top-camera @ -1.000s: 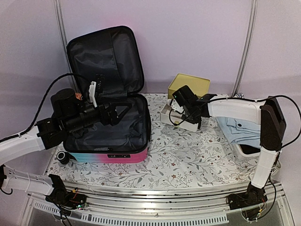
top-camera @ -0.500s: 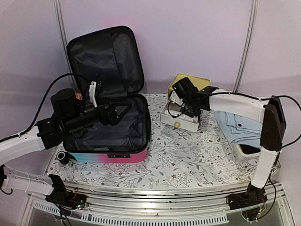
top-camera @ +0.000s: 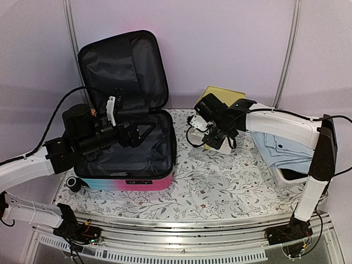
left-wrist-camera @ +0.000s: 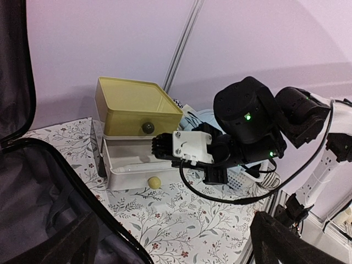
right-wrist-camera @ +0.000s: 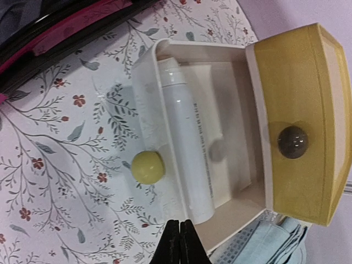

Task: Open, take out, and arrange the luggage
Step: Place the makeup in the drawer, then close the drawer in the storage box.

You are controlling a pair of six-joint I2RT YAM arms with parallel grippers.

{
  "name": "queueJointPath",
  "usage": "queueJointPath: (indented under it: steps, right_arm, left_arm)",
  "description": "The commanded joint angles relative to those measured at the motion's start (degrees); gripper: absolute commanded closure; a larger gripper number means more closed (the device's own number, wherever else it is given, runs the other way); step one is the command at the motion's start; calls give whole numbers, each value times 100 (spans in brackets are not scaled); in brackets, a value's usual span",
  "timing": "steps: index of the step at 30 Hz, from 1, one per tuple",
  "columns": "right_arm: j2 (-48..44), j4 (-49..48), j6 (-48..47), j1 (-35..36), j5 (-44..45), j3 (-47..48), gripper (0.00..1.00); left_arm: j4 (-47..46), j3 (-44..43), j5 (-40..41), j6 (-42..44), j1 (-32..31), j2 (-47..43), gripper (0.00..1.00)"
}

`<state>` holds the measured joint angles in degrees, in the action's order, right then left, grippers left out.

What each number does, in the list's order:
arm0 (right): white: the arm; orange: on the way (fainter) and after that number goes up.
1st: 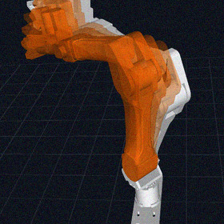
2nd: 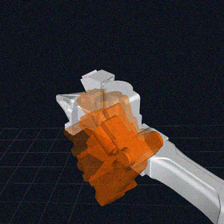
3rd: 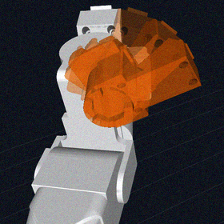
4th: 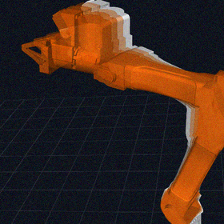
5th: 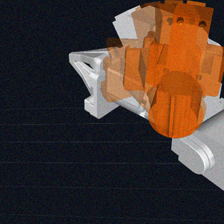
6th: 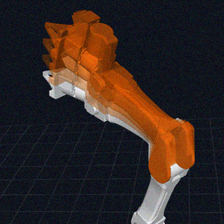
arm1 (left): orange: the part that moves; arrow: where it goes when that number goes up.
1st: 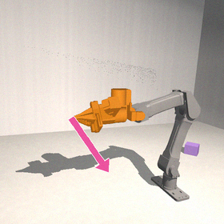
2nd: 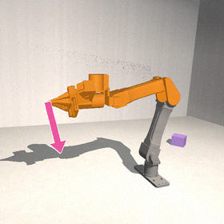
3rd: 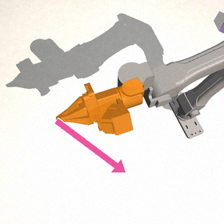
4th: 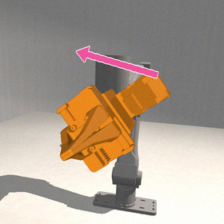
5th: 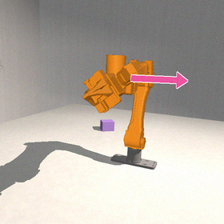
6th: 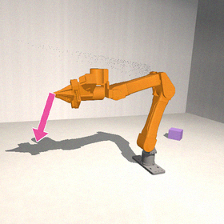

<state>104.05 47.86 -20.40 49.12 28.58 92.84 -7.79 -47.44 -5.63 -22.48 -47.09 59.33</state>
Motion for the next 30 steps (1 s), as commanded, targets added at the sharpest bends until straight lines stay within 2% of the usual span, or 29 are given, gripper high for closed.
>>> queueJointPath:
  steps: [1, 5, 11, 19, 30]
  right_arm:
    - [19, 437, 510, 19, -758, 30, 98]
    - [122, 255, 555, 21, -604, -171, 98]
    - [419, -184, 531, -7, 579, -441, 96]
    - [1034, -388, 378, -295, 1356, -98, 96]
    - [1350, -1334, -153, -692, 1604, 91, 96]
  left_arm:
    - [-9, -131, -68, 68, -52, 43, 2]
    - [-12, -159, -81, 62, -53, 66, 2]
    - [23, -178, -66, 73, -53, 79, 2]
    - [45, -236, -60, 108, -53, 130, 2]
    - [50, -248, -40, 160, -46, 194, 2]
